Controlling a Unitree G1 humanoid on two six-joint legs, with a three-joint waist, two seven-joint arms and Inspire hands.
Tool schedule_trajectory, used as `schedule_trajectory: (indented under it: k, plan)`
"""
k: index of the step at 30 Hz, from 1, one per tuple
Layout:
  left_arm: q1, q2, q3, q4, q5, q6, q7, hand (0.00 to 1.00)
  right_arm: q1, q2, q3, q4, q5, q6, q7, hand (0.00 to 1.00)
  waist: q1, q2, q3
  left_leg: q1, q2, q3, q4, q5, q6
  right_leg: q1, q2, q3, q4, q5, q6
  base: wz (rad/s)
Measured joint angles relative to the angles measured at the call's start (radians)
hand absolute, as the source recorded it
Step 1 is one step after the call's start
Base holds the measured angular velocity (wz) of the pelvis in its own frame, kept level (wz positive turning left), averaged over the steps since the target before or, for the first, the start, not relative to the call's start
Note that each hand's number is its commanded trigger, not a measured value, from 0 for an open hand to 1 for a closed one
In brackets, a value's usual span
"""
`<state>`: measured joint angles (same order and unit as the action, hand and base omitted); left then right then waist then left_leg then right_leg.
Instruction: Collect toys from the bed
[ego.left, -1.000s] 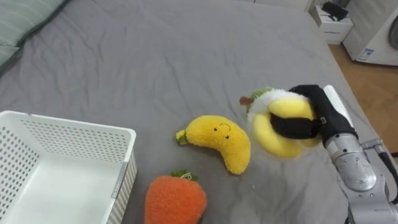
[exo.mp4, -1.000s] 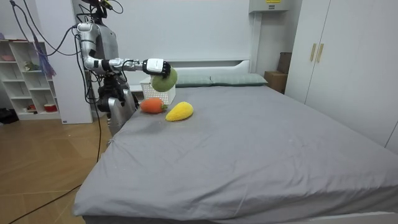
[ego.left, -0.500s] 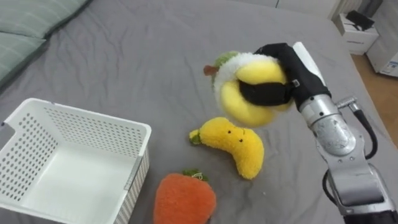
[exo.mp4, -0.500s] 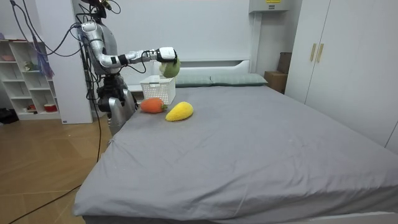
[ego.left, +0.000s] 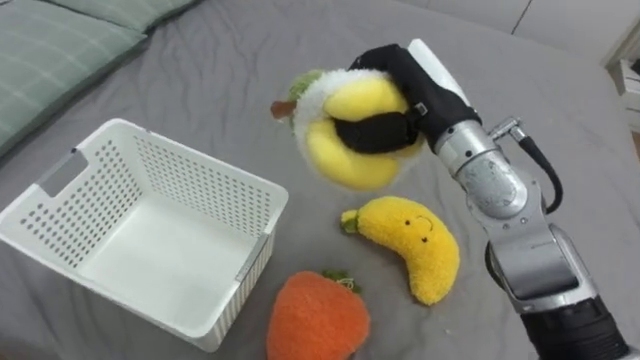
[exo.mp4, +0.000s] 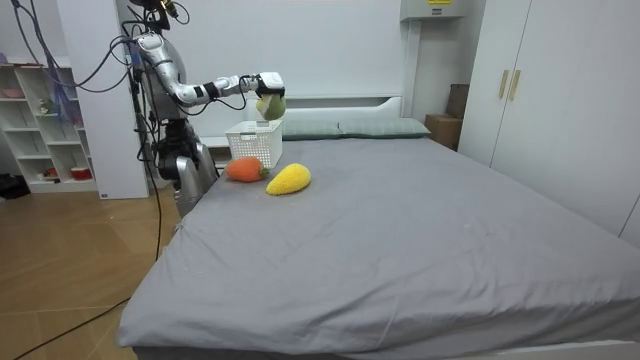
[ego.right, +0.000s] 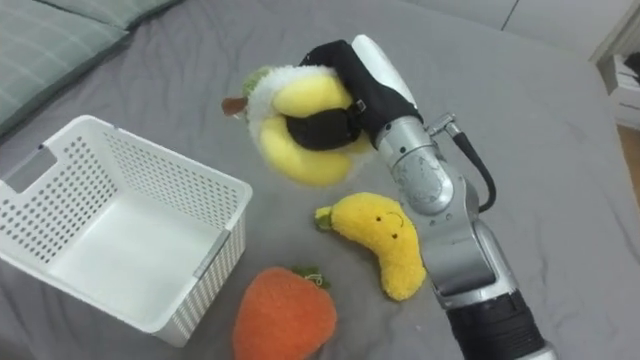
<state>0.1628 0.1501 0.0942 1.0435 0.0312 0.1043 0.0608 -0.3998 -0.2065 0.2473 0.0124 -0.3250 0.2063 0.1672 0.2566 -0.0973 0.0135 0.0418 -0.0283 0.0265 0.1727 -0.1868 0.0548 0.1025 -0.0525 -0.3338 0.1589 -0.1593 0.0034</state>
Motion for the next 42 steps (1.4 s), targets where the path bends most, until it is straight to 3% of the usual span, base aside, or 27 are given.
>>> schedule_trajectory:
  k: [3,11,12,13,16,18,19,20,28,42]
  plan:
    - [0.009,-0.002,0.001,-0.002,0.004,0.006,0.003,0.0,-0.051,0.023,0.015,0.057,-0.007,0.012,0.01,1.0,0.023,0.0,0.0002,-0.012,-0.004,-0.018,0.01,0.001,0.001,0.002,-0.002,-0.008,-0.008,0.001,0.001,0.2]
    - [0.049,-0.016,0.0,-0.023,0.006,0.037,-0.004,0.0,-0.104,0.027,0.042,0.106,-0.05,0.014,0.025,1.0,0.084,0.006,0.004,-0.032,-0.019,-0.06,0.015,0.013,0.004,0.006,-0.014,-0.041,-0.008,-0.005,0.01,0.18]
    - [0.055,-0.016,0.0,-0.022,0.005,0.044,-0.005,0.0,-0.119,0.032,0.061,0.133,-0.05,0.015,0.026,0.88,0.088,0.006,0.0039,-0.032,-0.019,-0.062,0.016,0.014,0.004,0.007,-0.016,-0.042,-0.008,-0.005,0.011,0.07]
    - [0.058,-0.016,0.001,-0.022,0.006,0.051,-0.005,0.0,-0.128,0.038,0.076,0.157,-0.05,0.015,0.026,0.87,0.097,0.005,0.0041,-0.032,-0.021,-0.066,0.018,0.014,0.004,0.01,-0.017,-0.046,-0.008,-0.005,0.011,0.08]
    - [0.053,-0.015,0.001,-0.021,0.006,0.06,-0.005,0.0,-0.132,0.047,0.086,0.2,-0.047,0.02,0.026,0.67,0.109,0.0,0.0041,-0.038,-0.028,-0.09,0.027,0.014,0.005,0.016,-0.018,-0.057,-0.008,-0.006,0.012,0.22]
    - [0.053,-0.017,0.001,-0.021,0.006,0.066,-0.005,0.0,-0.132,0.052,0.086,0.212,-0.043,0.029,0.026,0.36,0.112,-0.001,0.0041,-0.042,-0.034,-0.103,0.032,0.015,0.007,0.018,-0.02,-0.059,-0.007,-0.007,0.014,0.25]
    - [0.052,-0.017,0.001,-0.021,0.006,0.069,-0.005,0.0,-0.132,0.052,0.086,0.213,-0.039,0.036,0.026,0.11,0.111,-0.001,0.0038,-0.047,-0.037,-0.112,0.033,0.018,0.009,0.019,-0.022,-0.065,-0.007,-0.008,0.015,0.23]
    - [0.053,-0.017,0.001,-0.021,0.006,0.07,-0.005,0.0,-0.132,0.051,0.086,0.213,-0.037,0.036,0.026,0.0,0.111,-0.002,0.0041,-0.048,-0.039,-0.114,0.033,0.02,0.009,0.019,-0.023,-0.067,-0.007,-0.008,0.015,0.18]
    - [0.049,-0.016,0.001,-0.022,0.021,0.099,-0.005,0.0,-0.132,0.06,0.086,0.213,-0.033,0.049,0.026,0.0,0.131,-0.008,0.0016,-0.053,-0.052,-0.139,0.034,0.028,0.015,0.024,-0.033,-0.085,-0.006,-0.009,0.019,0.1]
    - [0.026,-0.013,0.0,-0.022,0.022,0.101,-0.004,0.0,-0.132,0.063,0.086,0.213,-0.033,0.056,0.019,0.0,0.132,-0.009,0.0032,-0.055,-0.057,-0.145,0.034,0.031,0.019,0.024,-0.036,-0.082,-0.006,-0.006,0.024,0.02]
